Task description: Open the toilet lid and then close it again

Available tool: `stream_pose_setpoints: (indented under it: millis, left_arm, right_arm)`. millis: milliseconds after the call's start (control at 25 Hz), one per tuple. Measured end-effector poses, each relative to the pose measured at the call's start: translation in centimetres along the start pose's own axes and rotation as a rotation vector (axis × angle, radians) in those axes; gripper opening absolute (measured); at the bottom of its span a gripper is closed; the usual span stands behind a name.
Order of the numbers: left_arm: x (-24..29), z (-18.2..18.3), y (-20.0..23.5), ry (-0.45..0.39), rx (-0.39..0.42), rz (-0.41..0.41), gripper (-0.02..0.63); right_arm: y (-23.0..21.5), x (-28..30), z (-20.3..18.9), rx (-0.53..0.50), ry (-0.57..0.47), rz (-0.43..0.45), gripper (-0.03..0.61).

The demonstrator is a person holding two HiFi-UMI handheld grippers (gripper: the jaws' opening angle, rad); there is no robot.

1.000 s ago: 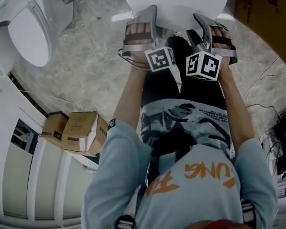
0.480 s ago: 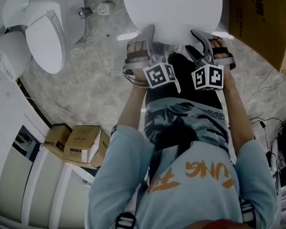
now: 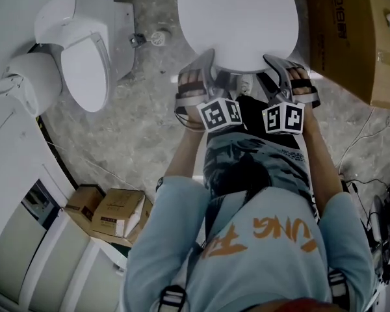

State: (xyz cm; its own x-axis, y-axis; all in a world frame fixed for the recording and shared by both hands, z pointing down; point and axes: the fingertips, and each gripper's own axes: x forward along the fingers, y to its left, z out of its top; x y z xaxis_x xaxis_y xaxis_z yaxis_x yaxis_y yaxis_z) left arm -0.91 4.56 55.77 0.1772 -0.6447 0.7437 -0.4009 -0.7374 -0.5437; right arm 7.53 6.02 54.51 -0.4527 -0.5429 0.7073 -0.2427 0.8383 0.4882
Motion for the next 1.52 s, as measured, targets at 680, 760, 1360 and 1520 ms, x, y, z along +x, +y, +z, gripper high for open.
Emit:
stream_pose_setpoints:
  millis: [680,760,1360,1520]
  left_arm:
    - [-4.0,6.1,10.4,-0.124,-0.006,0.119,0.267]
    - [-4.3,6.8,11.8,-0.148,-0.02,0.131,0.267]
    - [-3.9,11.8,22.3,-0.243,-0.023,0.231,0.223]
    - [-3.0,12.9,25.3,-0.245,-0.003,0.281,0.199]
  right_arm:
    - [-11.1,-4.8,5.0,-0.013,-0.015,-0.183,0.221]
    - [-12.5,-5.1,5.6,-0.027,-0.016,-0.208,0.216]
    - [-23.4,-6.0,8.8,-0.05,-0.062,-0.359,0.182]
    - [-26.3,-5.6,9.5,-0.04,-0.07,-0.409,0.155]
